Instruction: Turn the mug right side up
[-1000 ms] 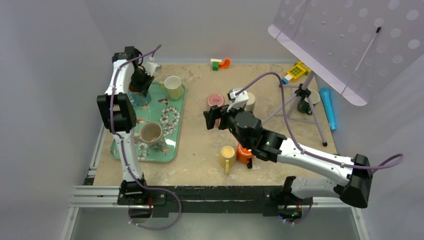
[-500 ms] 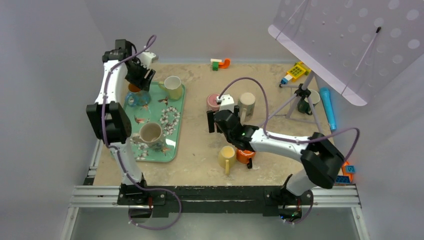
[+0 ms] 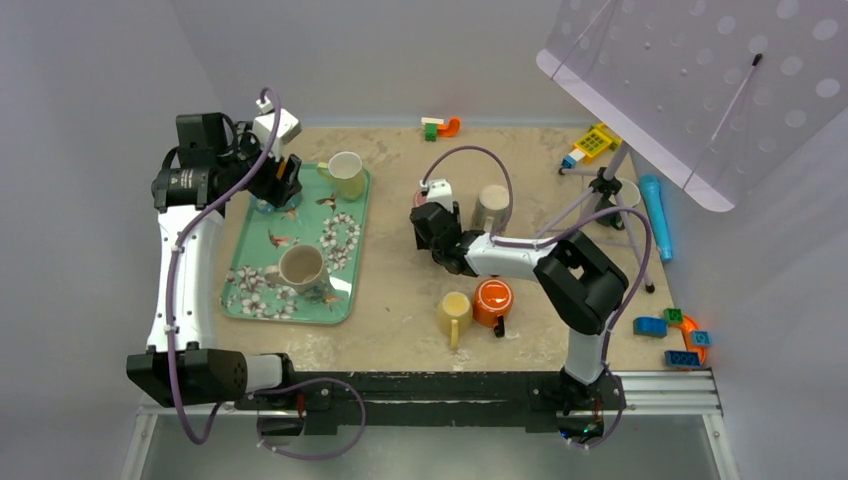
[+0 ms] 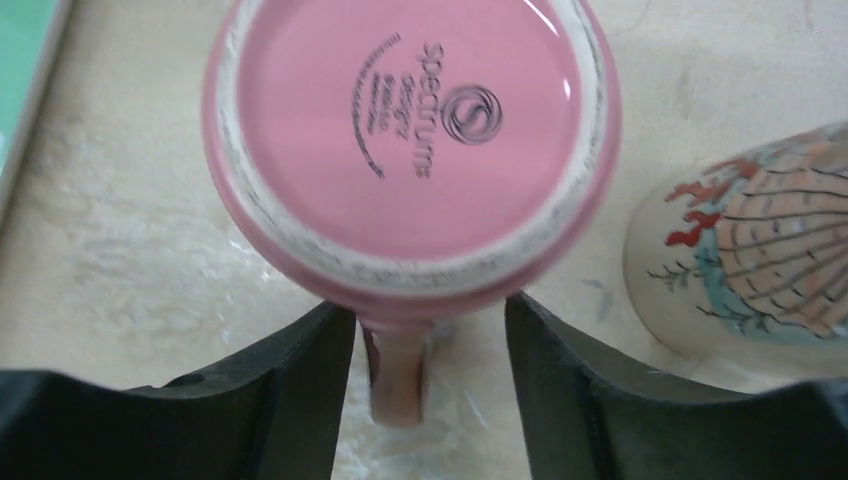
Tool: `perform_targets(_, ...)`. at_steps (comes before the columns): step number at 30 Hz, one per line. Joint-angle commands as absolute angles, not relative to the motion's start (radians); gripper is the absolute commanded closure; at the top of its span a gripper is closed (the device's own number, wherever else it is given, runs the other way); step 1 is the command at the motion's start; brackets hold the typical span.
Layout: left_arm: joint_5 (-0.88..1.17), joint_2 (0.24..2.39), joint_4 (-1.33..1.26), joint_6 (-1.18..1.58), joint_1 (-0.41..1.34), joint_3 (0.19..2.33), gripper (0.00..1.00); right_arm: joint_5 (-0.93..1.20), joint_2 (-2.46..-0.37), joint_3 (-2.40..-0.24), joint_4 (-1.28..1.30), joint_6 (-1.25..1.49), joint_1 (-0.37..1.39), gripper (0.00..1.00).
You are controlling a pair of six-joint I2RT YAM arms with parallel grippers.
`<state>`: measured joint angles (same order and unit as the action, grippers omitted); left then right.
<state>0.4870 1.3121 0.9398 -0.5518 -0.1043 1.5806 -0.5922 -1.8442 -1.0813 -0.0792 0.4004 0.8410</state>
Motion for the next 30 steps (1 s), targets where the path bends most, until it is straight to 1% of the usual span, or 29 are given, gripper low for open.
perform_targets(1, 0.575, 1.263, 0.917, -0.521, -0.106, 1.504, 0.29, -0.597, -1.885, -1.158, -0.109, 0.387, 0.826, 0.54)
perform_targets(2, 0.585, 1.252, 0.927, -0.514, -0.106, 1.5, 0.29, -0.59, -1.889, -1.16, -0.108, 0.387, 0.819, 0.71)
perform_targets(4, 0.617, 1.228, 0.943, -0.495, -0.107, 1.499, 0.29, -0.575, -1.881, -1.161, -0.107, 0.379, 0.812, 1.0)
perform_targets(7, 0.69, 1.172, 0.958, -0.452, -0.107, 1.494, 0.29, -0.51, -1.82, -1.162, -0.124, 0.328, 0.813, 1.0)
perform_targets(9, 0.766, 1.125, 0.929, -0.39, -0.107, 1.478, 0.26, -0.411, -1.748, -1.165, -0.137, 0.294, 0.814, 1.0)
perform_targets(12, 0.891, 1.072, 0.882, -0.274, -0.106, 1.469, 0.2, -0.263, -1.568, -1.108, -0.25, 0.286, 0.816, 1.0)
perform_targets(14, 0.981, 1.053, 0.86, -0.193, -0.106, 1.472, 0.2, -0.189, -1.407, -1.051, -0.36, 0.303, 0.816, 1.0)
perform_targets(17, 1.141, 1.031, 0.793, -0.098, -0.107, 1.449, 0.19, -0.125, -1.264, -1.015, -0.485, 0.37, 0.817, 1.0)
perform_targets(19, 1.193, 1.009, 0.653, 0.054, -0.106, 1.402, 0.17, -0.052, -1.212, -1.002, -0.578, 0.42, 0.821, 1.0)
perform_targets(23, 1.189, 0.941, 0.284, 0.369, -0.08, 1.288, 0.15, 0.078, -1.195, -0.982, -0.809, 0.565, 0.829, 1.0)
perform_targets(25, 1.205, 0.947, 0.21, 0.476, -0.057, 1.298, 0.14, 0.132, -1.212, -0.981, -0.915, 0.628, 0.838, 1.0)
perform_targets(27, 1.212, 0.951, 0.083, 0.606, -0.052, 1.282, 0.14, 0.165, -1.241, -1.018, -0.942, 0.643, 0.856, 1.0)
perform_targets(30, 1.232, 0.956, -0.226, 0.818, -0.052, 1.221, 0.14, 0.187, -1.294, -1.08, -0.914, 0.644, 0.889, 1.0)
